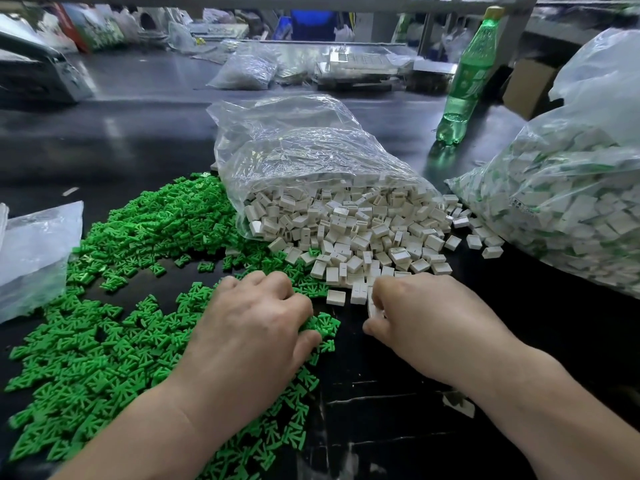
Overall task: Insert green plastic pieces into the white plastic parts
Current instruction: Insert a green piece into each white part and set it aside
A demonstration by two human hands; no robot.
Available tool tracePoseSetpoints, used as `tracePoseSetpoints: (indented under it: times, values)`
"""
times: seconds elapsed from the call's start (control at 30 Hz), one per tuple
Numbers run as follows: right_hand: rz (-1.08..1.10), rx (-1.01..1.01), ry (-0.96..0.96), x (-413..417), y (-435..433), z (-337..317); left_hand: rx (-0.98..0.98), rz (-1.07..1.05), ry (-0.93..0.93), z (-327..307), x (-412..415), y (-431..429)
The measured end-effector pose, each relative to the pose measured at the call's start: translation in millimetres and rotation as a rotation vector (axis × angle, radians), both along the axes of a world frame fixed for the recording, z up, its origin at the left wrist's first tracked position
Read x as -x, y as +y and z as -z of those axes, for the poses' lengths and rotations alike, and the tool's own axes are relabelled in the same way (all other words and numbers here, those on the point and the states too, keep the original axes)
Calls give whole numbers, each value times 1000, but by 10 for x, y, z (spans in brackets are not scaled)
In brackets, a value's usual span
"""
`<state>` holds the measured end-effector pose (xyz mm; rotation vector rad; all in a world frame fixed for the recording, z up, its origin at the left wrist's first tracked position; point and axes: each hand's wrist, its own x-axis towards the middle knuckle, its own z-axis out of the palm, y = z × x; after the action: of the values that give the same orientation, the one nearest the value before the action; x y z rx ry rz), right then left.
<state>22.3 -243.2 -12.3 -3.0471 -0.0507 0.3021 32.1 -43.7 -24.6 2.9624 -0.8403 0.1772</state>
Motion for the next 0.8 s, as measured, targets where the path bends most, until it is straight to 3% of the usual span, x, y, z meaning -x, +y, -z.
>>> tracePoseSetpoints:
  times: [0.23,0.43,0.67,0.8]
  values:
    - [-6,27,-44,-27,32,45,135,39,-88,48,-32,18]
    - [-24,-71,-111,-30,37,38,462,-22,-74,3,4,15]
    - [-87,-284,-163,10,3,-42,822,-116,69,20,75,63]
    - [-103,-134,-38,63,-101,-142,939,-149,246,20,88,102]
